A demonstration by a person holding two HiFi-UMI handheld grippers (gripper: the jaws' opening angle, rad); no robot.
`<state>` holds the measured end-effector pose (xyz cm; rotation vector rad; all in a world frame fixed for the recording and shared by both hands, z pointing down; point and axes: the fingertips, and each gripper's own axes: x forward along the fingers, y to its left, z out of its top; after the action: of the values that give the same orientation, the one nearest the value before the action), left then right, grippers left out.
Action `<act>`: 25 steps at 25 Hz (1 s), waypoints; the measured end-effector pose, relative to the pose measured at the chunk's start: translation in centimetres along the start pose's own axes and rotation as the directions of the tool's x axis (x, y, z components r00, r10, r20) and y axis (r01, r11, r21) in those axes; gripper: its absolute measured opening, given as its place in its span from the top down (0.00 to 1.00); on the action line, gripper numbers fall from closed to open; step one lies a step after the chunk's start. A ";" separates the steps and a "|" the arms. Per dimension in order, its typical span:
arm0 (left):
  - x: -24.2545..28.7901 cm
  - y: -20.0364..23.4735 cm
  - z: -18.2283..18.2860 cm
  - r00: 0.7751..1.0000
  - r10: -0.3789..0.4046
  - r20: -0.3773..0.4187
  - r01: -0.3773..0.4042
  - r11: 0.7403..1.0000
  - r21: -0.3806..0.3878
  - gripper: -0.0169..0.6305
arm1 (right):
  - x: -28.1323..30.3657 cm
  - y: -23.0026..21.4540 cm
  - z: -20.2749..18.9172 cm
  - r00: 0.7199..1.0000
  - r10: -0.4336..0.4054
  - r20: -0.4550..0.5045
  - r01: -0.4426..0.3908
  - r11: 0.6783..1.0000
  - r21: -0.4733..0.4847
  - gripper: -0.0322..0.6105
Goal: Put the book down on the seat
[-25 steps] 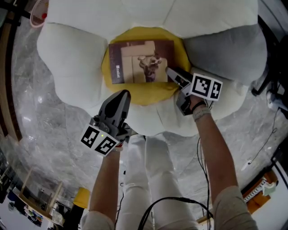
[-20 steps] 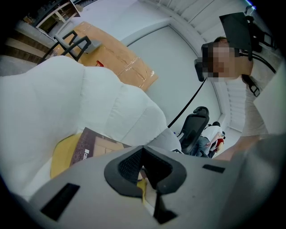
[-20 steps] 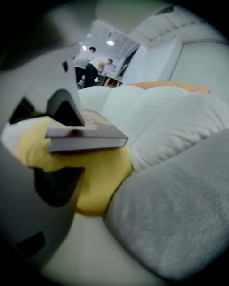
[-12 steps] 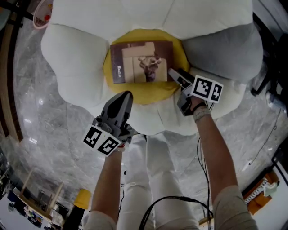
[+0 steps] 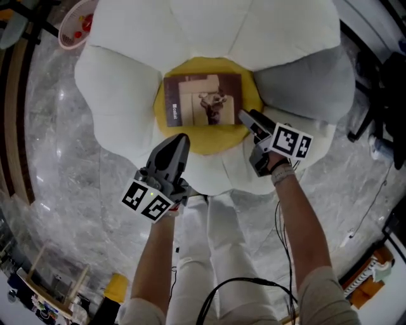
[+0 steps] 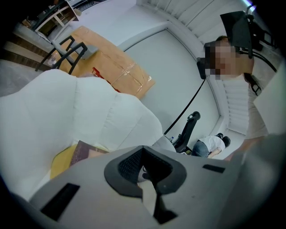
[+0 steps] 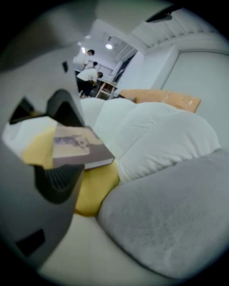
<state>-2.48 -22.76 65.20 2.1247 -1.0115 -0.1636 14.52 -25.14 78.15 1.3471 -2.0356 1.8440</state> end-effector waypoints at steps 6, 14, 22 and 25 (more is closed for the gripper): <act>-0.3 -1.2 2.6 1.000 -0.012 0.020 0.012 1.000 0.015 0.94 | -1.6 4.1 0.2 0.998 0.056 0.014 -0.055 0.996 -0.064 0.53; -1.2 -3.0 4.0 0.999 -0.034 0.010 0.034 0.999 0.025 0.94 | -4.3 10.3 0.2 0.992 0.126 0.028 -0.116 0.966 -0.230 0.56; -2.4 -5.4 5.5 0.998 -0.062 0.006 0.062 0.998 0.018 0.94 | -7.2 15.7 -0.1 0.982 0.188 0.027 -0.168 0.926 -0.340 0.67; -2.8 -6.2 6.2 0.998 -0.070 0.000 0.070 0.997 0.030 0.94 | -8.2 17.3 -0.4 0.982 0.186 0.028 -0.161 0.909 -0.385 0.70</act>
<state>-3.15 -21.93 56.04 2.1884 -0.9461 -0.1850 8.36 -22.38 60.18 1.1625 -2.4549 1.3655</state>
